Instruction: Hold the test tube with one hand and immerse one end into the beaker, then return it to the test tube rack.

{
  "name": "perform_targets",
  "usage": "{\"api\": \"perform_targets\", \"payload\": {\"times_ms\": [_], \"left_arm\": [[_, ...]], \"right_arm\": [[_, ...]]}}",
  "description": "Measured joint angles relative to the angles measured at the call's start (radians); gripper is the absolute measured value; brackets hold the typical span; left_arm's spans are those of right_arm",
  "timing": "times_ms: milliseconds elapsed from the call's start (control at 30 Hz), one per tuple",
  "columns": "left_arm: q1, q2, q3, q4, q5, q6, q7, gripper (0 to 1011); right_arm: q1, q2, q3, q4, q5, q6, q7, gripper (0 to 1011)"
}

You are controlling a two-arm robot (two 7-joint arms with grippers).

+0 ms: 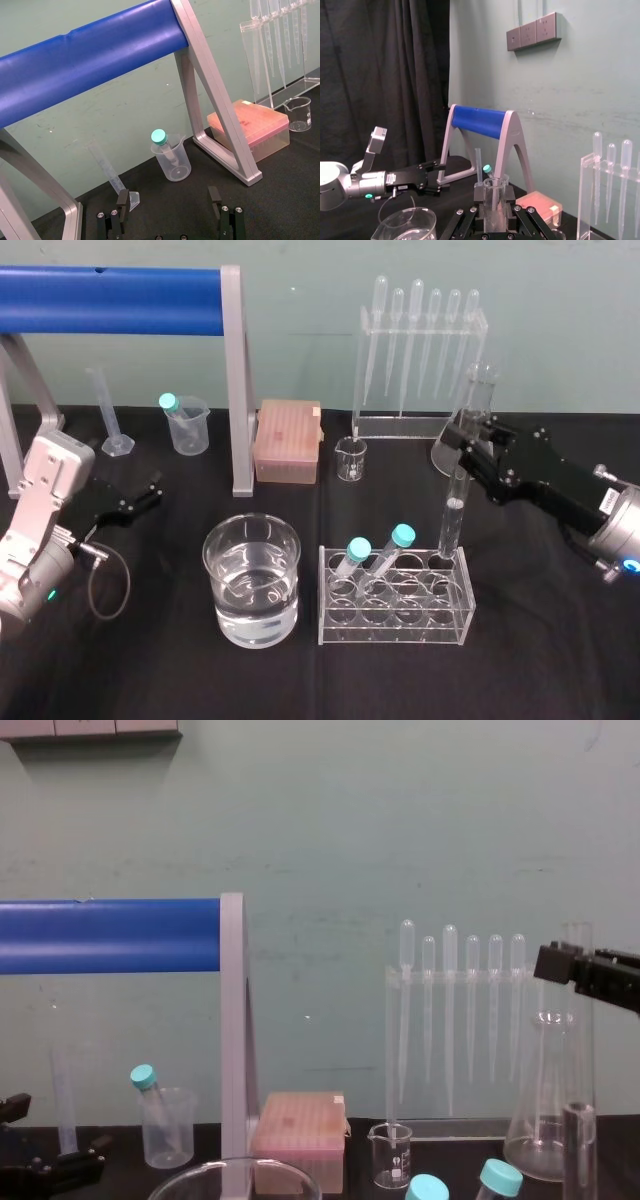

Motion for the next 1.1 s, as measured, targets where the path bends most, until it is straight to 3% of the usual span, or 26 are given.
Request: {"api": "perform_targets", "payload": {"times_ms": [733,1100], "left_arm": [[0.000,0.000,0.000,0.000,0.000,0.000,0.000,1000],[0.000,0.000,0.000,0.000,0.000,0.000,0.000,1000]], "right_arm": [[0.035,-0.016,-0.050,0.078,-0.024,0.022,0.029,247],[0.060,-0.037,-0.076,0.153,-0.024,0.018,0.068,247]]}}
